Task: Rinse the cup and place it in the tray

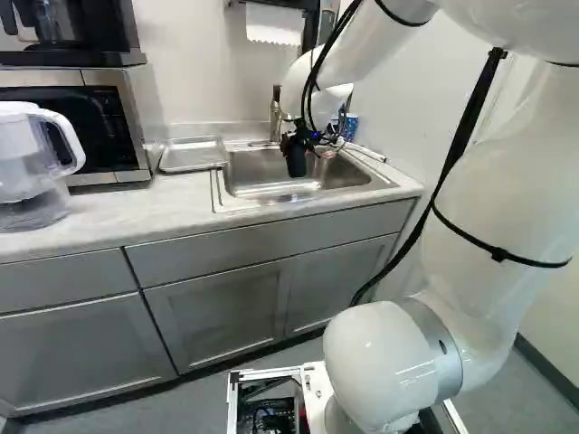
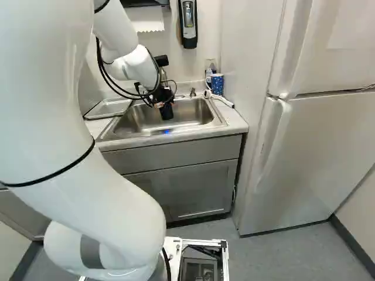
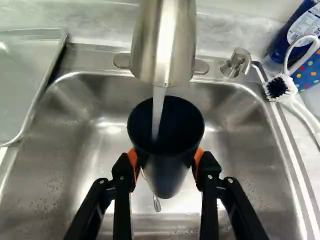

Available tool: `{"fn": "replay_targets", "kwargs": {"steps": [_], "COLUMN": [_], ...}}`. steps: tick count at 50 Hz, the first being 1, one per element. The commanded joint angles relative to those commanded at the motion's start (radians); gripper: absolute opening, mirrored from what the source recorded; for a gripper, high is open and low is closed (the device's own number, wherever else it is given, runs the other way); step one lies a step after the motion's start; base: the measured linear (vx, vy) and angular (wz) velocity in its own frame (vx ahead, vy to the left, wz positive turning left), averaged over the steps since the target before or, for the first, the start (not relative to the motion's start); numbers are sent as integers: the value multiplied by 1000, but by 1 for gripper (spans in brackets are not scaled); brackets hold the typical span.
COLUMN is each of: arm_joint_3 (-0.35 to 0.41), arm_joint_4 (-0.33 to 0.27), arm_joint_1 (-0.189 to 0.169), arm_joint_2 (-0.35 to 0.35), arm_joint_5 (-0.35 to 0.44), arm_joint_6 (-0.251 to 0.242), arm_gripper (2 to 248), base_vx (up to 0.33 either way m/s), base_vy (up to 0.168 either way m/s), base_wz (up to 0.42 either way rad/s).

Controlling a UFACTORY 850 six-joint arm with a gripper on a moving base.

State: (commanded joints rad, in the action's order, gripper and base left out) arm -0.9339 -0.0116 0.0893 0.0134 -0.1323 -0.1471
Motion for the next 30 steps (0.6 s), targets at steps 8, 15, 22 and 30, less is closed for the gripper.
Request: {"fn": "replay_targets", "kwargs": {"steps": [8,15,22,30], "arm_joint_3": [0,0,0,0], "arm_joint_4": [0,0,0,0], "arm_joint_1": [0,0,0,0], "arm_joint_2": [0,0,0,0], "arm_joint_5": [0,0,0,0], "arm_joint_6": [0,0,0,0], "arm_gripper": [122,122,122,122], "base_vx": [0,0,0,0], "base_vy": [0,0,0,0], "base_wz": [0,0,0,0]}}
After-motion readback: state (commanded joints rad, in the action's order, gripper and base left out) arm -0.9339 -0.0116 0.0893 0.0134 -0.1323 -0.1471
